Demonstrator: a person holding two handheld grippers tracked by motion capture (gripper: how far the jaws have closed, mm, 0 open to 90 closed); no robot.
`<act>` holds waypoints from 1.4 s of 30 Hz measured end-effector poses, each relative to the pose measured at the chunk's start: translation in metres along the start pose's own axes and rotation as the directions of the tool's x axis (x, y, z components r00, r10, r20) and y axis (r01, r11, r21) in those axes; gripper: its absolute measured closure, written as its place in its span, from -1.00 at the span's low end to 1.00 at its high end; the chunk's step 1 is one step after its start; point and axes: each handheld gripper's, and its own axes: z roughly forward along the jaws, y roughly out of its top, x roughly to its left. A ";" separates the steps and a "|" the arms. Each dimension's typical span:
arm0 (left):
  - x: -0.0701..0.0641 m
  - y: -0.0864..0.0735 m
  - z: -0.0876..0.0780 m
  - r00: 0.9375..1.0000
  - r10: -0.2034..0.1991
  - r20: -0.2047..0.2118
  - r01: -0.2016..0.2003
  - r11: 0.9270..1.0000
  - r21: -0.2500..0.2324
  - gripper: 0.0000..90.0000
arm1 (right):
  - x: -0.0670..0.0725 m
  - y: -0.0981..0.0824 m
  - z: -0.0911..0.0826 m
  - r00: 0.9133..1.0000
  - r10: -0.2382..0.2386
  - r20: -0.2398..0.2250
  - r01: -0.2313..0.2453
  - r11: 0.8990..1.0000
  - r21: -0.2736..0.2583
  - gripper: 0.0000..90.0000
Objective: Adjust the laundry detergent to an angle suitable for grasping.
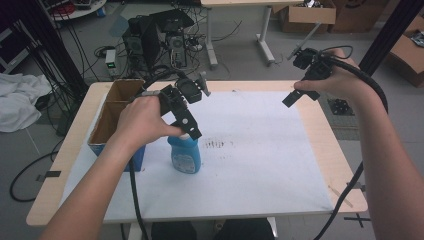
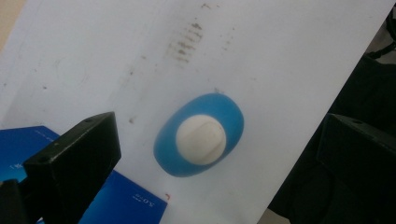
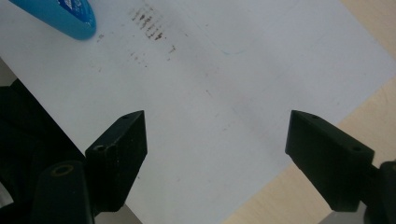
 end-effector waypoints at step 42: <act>-0.003 -0.009 -0.005 1.000 -0.002 0.011 0.002 1.000 -0.004 -1.00 | 0.104 -0.005 0.163 0.957 -0.241 -0.164 0.123 0.845 -0.521 -0.52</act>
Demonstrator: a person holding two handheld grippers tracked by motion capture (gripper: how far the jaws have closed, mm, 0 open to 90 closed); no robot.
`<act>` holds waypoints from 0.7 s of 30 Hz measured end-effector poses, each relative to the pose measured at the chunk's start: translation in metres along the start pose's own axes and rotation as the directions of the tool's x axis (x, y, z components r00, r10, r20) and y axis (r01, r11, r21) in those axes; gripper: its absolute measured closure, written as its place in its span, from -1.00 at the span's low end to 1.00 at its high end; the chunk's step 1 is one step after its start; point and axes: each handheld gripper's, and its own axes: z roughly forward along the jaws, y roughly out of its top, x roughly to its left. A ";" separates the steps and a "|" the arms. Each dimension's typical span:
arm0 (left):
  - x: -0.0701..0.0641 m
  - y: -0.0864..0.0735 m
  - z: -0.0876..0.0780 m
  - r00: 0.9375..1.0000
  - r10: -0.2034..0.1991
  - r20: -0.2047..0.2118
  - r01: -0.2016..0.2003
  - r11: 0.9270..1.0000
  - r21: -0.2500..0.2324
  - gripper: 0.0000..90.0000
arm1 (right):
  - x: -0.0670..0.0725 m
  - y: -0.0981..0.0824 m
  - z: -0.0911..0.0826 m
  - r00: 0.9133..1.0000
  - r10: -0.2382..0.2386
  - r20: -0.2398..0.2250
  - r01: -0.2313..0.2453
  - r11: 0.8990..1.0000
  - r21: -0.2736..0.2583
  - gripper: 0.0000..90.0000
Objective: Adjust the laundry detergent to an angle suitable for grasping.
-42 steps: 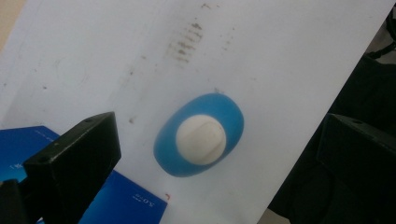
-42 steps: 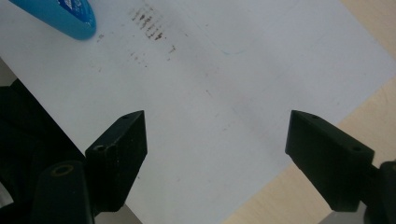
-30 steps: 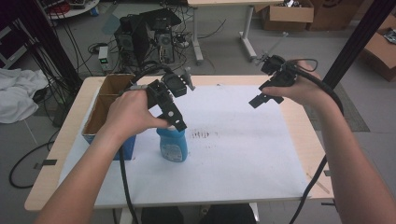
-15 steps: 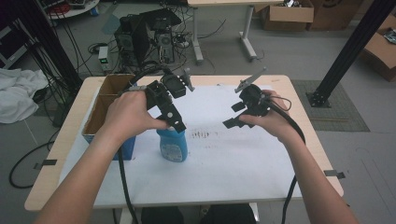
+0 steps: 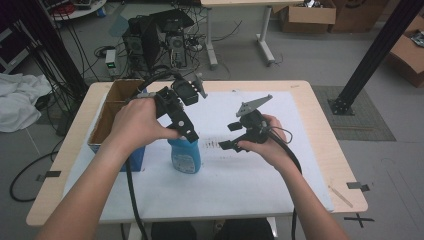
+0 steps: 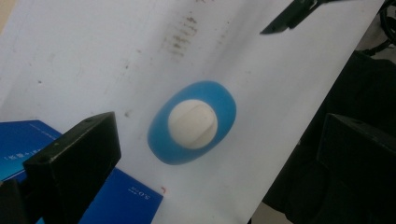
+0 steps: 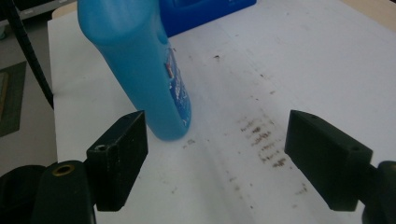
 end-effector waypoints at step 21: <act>-0.001 -0.005 -0.001 1.000 -0.006 0.007 0.006 1.000 -0.003 -1.00 | 0.032 -0.015 0.057 0.997 -0.006 -0.073 -0.006 0.987 -0.163 -0.60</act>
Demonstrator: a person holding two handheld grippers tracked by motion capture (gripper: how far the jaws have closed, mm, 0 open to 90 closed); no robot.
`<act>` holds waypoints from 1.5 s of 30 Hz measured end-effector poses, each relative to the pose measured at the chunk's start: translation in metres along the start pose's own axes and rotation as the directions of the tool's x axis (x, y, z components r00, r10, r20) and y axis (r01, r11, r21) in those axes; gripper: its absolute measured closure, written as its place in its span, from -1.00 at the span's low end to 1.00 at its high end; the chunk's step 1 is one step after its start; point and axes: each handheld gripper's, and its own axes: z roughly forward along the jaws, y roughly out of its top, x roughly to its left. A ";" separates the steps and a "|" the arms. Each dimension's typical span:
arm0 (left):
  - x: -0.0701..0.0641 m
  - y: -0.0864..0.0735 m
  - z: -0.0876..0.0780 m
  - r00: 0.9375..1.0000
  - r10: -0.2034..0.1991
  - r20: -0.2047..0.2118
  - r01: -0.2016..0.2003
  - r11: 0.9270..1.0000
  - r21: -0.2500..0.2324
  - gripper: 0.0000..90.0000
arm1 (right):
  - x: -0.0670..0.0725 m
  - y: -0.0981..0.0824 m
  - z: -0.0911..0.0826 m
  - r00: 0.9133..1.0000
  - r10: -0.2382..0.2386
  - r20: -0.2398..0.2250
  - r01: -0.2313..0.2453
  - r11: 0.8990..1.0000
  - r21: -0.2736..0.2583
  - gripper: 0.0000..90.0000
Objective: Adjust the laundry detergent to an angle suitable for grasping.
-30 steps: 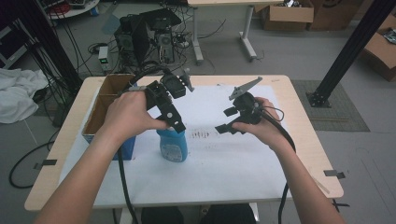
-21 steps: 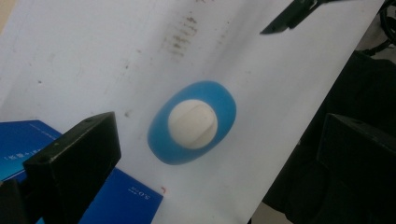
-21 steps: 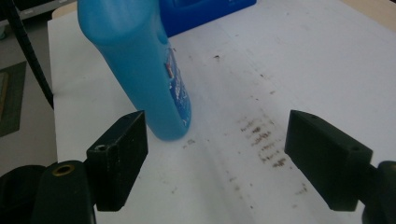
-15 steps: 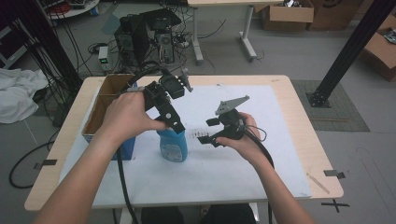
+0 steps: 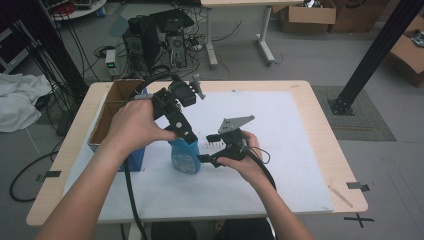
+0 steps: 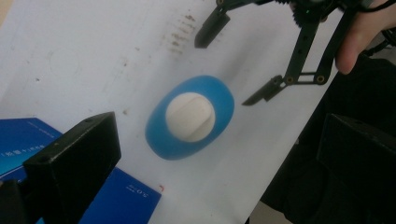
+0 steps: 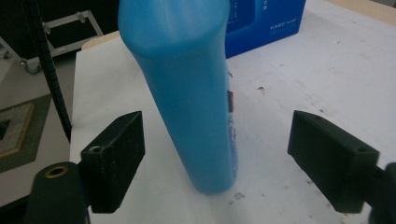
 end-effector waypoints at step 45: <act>0.000 -0.008 -0.002 1.000 0.000 0.005 0.000 1.000 -0.008 -1.00 | 0.011 -0.009 0.052 0.995 -0.100 0.028 0.103 0.986 -0.128 -0.03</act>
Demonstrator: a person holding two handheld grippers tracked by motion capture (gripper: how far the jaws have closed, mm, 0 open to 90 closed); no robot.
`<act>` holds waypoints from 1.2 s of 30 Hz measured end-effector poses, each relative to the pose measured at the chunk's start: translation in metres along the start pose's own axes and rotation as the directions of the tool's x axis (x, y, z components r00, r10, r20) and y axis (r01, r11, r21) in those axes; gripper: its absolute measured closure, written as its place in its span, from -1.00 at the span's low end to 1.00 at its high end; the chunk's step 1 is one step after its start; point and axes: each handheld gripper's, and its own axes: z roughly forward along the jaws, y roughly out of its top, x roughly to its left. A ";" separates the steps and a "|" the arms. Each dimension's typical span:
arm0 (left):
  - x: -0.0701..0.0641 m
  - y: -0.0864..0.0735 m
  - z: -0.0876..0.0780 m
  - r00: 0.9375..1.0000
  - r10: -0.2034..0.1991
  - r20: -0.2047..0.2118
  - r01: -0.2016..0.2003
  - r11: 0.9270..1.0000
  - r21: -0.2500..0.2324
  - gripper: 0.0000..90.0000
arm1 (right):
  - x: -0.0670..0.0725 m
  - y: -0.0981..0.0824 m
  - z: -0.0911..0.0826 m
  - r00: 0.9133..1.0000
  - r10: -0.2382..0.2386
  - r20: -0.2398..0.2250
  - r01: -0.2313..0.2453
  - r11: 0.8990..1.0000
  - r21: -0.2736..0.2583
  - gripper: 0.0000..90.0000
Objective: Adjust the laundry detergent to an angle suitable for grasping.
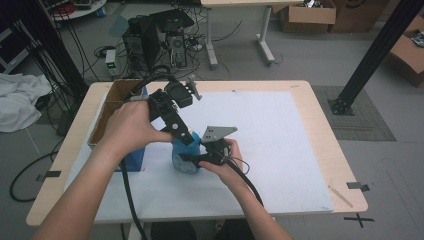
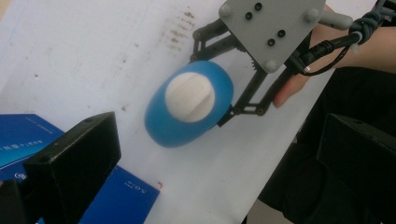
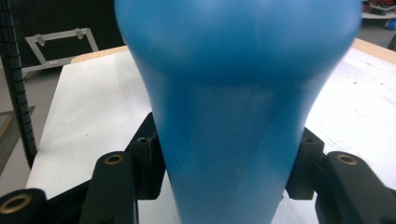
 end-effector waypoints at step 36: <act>-0.008 0.001 0.000 1.000 0.018 -0.006 -0.018 1.000 -0.002 -1.00 | -0.036 0.005 -0.048 0.931 -0.138 -0.338 0.170 0.983 0.068 0.00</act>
